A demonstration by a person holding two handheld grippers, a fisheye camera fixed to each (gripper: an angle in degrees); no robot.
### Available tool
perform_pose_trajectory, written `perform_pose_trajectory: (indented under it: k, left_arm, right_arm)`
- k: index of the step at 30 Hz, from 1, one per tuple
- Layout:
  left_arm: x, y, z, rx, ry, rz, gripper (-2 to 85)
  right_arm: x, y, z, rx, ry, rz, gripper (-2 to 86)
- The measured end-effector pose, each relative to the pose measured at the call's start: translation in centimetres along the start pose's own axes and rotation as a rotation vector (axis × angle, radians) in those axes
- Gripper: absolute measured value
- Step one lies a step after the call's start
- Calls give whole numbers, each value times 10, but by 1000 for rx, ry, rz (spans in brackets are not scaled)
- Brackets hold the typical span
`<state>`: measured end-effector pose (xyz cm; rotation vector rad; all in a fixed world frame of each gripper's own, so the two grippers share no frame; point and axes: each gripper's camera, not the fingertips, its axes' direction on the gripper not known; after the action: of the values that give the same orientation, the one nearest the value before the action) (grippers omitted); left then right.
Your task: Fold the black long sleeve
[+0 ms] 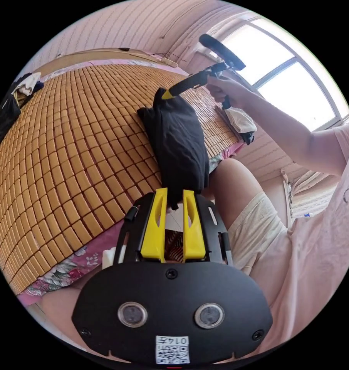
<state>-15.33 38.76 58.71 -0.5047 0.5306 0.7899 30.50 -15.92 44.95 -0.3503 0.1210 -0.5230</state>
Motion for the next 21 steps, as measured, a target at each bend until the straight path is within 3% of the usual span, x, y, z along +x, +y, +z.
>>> perform_pose_trajectory:
  k: [7,14,21]
  left_arm:
    - [3,-34,14,30,-9,4,106]
    - [15,-61,32,59,-32,35,132]
    - [32,-92,50,98,-34,79,187]
  right_arm:
    - [-33,-41,68,-260,-27,-198,140]
    - [-71,-4,64,-151,92,-349,55]
    - [-72,74,7,102,-60,-319,6]
